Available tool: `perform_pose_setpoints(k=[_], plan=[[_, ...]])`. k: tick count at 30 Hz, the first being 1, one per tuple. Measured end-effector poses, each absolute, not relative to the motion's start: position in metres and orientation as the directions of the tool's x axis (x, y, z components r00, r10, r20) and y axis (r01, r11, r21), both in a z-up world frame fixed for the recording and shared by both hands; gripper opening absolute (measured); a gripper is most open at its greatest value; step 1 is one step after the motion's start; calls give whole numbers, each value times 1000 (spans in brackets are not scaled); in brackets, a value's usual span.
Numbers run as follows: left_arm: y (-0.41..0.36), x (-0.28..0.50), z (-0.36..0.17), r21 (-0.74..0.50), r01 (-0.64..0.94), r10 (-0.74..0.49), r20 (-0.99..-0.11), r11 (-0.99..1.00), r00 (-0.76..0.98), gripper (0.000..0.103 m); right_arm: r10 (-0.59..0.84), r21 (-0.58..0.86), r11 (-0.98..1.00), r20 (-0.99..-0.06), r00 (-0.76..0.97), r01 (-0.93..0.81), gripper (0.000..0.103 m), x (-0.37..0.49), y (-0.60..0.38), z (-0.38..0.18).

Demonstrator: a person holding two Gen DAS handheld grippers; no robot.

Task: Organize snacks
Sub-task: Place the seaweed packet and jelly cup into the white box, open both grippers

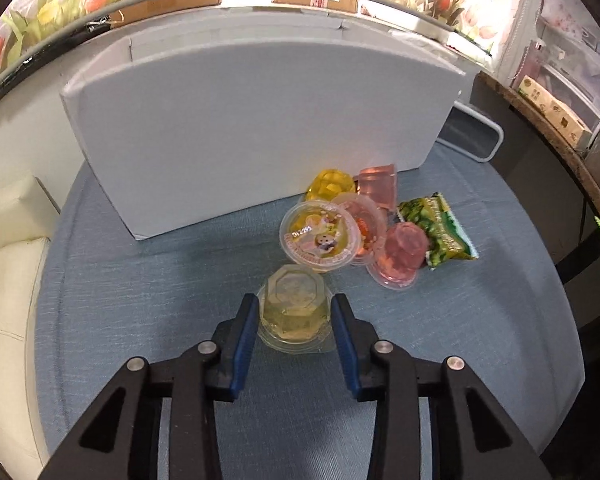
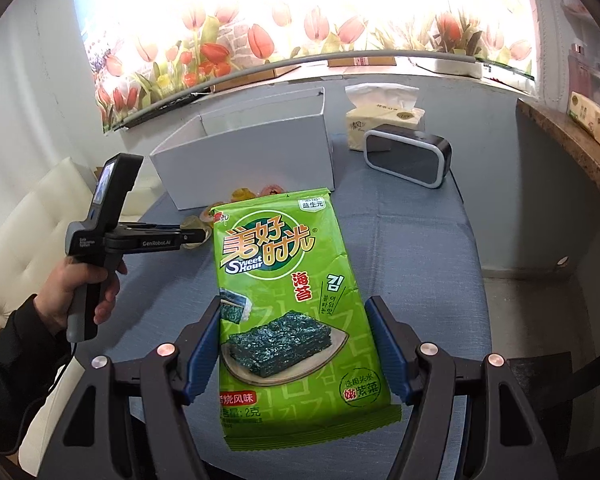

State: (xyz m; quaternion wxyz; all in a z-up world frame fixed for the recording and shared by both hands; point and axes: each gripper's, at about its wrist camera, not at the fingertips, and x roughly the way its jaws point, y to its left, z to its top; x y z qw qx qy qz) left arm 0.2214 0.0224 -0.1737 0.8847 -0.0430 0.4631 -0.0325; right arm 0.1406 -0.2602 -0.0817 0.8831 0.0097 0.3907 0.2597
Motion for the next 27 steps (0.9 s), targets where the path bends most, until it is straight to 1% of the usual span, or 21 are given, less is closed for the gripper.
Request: perform_pose_setpoints(k=[7, 14, 20, 23, 27], plan=[[15, 194, -133, -95, 36, -96, -764, 995, 638, 41, 504, 237, 843, -661, 555, -484, 73, 148, -242, -71], [26, 187, -59, -104, 27, -91, -674, 994, 733, 41, 537, 207, 820, -600, 593, -533, 73, 183, -199, -34], [43, 211, -6, -100, 2, -63, -608, 995, 791, 41, 541, 175, 820, -549, 637, -545, 74, 238, -157, -2], [54, 235, 6, -116, -27, -47, -591, 993, 805, 41, 551, 186, 817, -533, 643, -546, 74, 272, -139, 6], [73, 262, 10, -157, -48, -53, -584, 986, 810, 41, 531, 164, 826, -548, 647, -539, 74, 317, -112, 9]])
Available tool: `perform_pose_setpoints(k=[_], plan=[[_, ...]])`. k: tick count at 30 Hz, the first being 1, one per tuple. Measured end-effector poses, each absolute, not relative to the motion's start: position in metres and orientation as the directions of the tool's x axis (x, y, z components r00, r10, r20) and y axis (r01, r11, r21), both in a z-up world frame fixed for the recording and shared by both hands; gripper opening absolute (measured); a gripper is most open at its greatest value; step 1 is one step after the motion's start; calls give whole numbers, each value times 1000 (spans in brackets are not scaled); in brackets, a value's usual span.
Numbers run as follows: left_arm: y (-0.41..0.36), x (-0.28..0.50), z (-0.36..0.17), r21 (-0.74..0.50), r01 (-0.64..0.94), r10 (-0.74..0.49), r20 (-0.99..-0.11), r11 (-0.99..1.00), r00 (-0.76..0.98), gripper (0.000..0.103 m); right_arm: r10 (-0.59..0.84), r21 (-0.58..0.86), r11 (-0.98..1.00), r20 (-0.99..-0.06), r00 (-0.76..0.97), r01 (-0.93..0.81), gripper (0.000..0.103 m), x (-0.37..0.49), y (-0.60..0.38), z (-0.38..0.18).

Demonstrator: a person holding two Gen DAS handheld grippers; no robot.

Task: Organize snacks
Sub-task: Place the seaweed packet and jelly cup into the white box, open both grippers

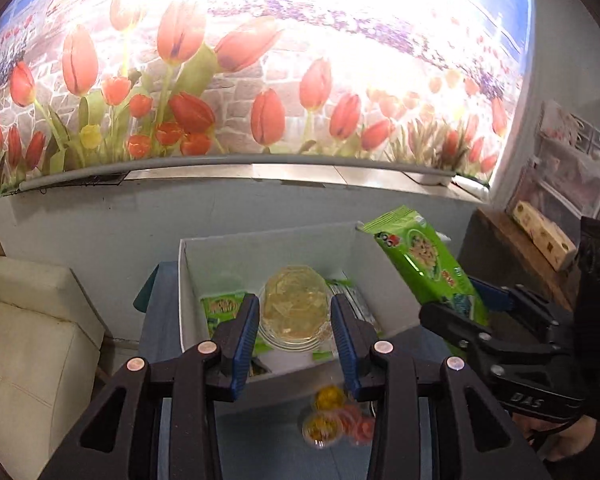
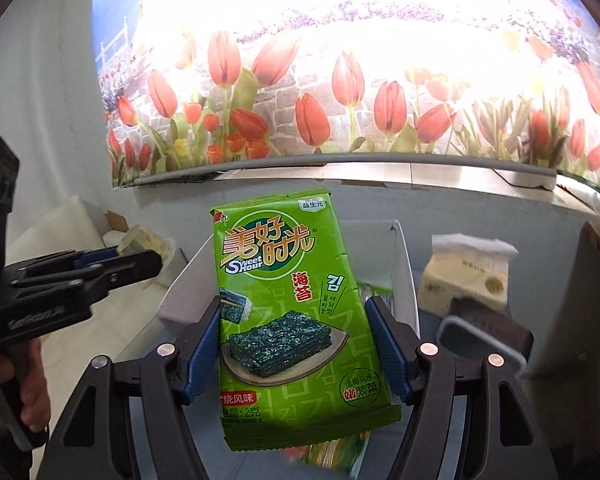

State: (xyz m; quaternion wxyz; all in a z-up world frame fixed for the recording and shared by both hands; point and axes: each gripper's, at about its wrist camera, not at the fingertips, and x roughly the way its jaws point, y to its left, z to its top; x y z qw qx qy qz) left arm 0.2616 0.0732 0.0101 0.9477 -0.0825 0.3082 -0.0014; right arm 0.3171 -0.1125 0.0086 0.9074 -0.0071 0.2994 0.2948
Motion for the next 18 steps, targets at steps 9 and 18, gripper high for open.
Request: perform_pose_setpoints(k=[9, 18], plan=[[97, 308, -18, -138, -87, -19, -629, 987, 777, 42, 474, 187, 862, -626, 620, -470, 74, 391, -91, -25], [115, 321, -37, -128, -123, 12, -646, 984, 763, 100, 409, 180, 896, -692, 594, -407, 97, 417, -101, -52]])
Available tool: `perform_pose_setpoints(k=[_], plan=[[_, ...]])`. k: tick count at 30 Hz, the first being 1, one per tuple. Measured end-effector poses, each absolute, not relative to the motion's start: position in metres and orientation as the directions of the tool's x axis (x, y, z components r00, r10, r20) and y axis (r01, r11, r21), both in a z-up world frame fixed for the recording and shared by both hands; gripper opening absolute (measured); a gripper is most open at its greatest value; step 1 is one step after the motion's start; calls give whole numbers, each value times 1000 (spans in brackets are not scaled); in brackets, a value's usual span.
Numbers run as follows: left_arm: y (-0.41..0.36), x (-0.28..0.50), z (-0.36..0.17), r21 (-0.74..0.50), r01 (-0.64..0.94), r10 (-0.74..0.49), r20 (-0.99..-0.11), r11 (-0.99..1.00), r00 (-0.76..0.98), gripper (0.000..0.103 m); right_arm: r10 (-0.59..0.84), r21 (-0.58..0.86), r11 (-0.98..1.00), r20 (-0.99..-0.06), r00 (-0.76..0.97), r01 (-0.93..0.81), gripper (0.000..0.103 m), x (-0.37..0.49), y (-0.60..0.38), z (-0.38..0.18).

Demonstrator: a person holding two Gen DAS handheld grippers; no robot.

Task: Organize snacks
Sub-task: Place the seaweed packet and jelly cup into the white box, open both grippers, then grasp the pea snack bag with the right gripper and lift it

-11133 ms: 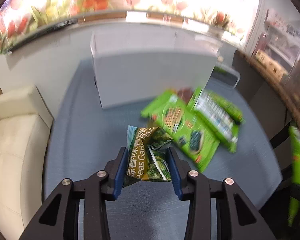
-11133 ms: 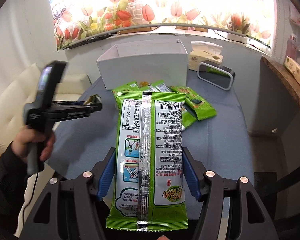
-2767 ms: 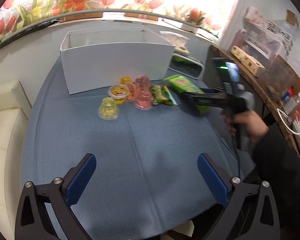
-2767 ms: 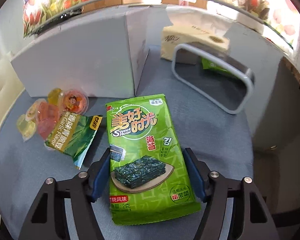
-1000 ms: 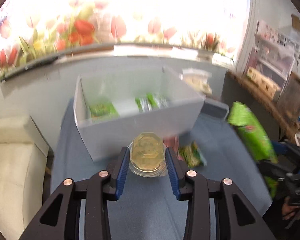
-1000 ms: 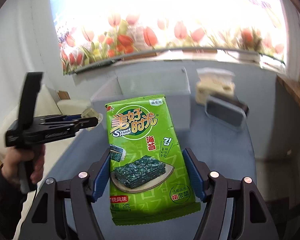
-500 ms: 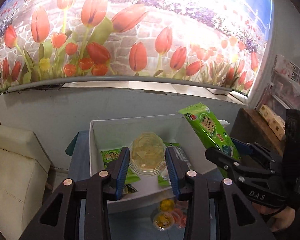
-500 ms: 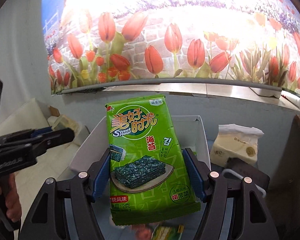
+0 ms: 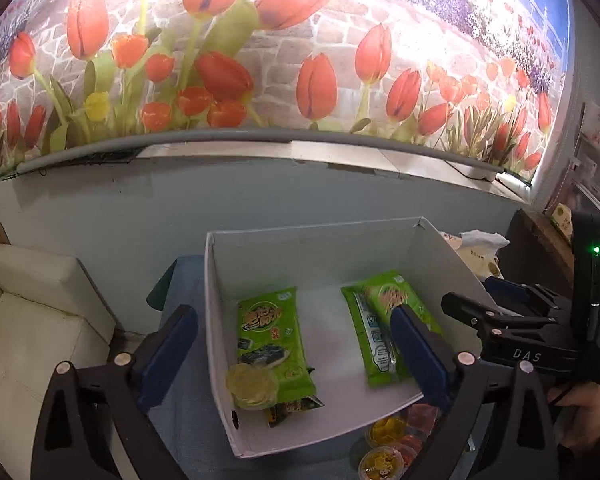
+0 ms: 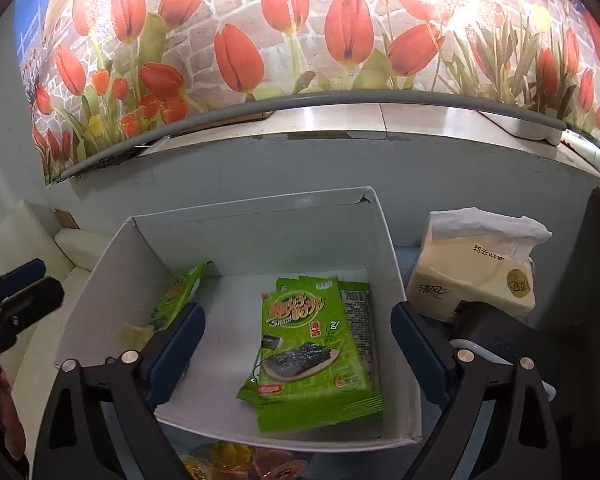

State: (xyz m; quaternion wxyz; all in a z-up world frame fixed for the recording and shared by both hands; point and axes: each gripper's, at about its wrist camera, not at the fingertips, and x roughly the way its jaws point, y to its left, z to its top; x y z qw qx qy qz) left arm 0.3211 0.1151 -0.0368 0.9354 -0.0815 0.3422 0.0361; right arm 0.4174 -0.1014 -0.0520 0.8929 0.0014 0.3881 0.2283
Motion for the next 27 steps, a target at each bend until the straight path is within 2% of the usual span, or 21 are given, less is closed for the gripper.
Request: perform_pose_setpoints(k=[4, 5, 15, 21, 27], plan=[[117, 318, -38, -132, -122, 5, -657, 984, 754, 100, 411, 185, 897, -679, 608, -401, 99, 409, -111, -51], [117, 316, -37, -140, -120, -1, -655, 983, 756, 100, 421, 198, 895, -671, 611, -399, 103, 406, -114, -49], [87, 275, -21, -95, -66, -8, -622, 993, 783, 100, 459, 207, 880, -599, 656, -427, 103, 349, -142, -25], [59, 237, -19, -82, -25, -31, -623, 996, 782, 100, 435, 136, 878, -627, 646, -459, 103, 304, -155, -38], [31, 188, -30, -70, 5, -48, -626, 998, 778, 103, 401, 99, 881, -672, 622, -462, 103, 270, -168, -74]])
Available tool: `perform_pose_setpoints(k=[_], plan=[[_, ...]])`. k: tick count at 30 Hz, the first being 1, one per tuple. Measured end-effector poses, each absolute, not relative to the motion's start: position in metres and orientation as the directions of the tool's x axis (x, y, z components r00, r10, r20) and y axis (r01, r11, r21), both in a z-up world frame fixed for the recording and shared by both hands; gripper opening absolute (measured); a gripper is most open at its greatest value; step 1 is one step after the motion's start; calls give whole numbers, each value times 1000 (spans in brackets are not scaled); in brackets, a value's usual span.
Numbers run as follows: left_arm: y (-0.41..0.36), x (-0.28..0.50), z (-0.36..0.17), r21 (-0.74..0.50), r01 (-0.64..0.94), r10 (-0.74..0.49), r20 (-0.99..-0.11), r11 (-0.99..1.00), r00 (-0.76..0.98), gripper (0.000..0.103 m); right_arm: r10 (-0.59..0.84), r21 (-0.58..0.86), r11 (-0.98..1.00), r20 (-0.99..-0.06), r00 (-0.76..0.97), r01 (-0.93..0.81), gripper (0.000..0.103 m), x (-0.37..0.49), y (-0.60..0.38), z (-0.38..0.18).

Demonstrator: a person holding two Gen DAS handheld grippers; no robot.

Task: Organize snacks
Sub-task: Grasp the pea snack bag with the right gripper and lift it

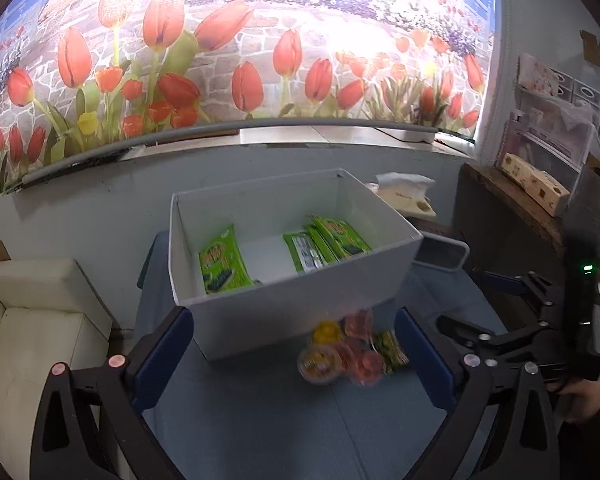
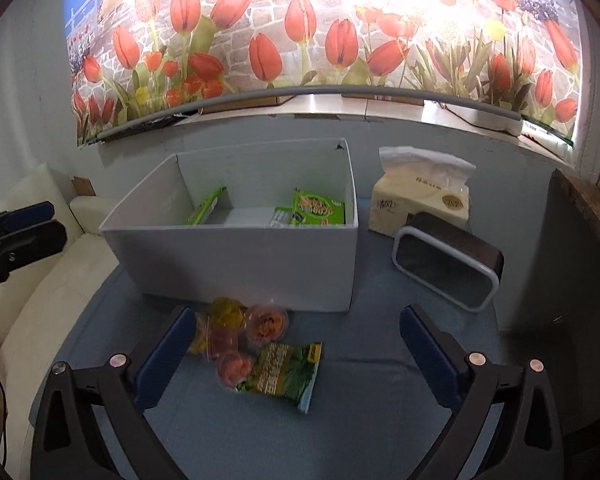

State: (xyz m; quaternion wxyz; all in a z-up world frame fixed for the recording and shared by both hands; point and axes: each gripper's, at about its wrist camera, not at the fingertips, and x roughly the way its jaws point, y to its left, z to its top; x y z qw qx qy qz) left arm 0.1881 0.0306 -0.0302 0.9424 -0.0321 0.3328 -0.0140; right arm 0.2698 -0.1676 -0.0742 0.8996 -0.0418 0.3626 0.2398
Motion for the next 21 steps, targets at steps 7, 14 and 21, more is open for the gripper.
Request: perform_pose_setpoints(k=[7, 14, 21], plan=[[19, 145, -60, -97, -13, -58, -686, 995, 725, 103, 375, 71, 874, -727, 576, -480, 103, 262, -166, -121], [17, 111, -85, -140, -40, -74, -717, 989, 693, 103, 359, 142, 901, -774, 521, -410, 103, 288, -163, -151], [17, 103, -96, -156, -54, -79, -736, 986, 672, 103, 361, 223, 921, -797, 484, -319, 103, 313, -157, -170]])
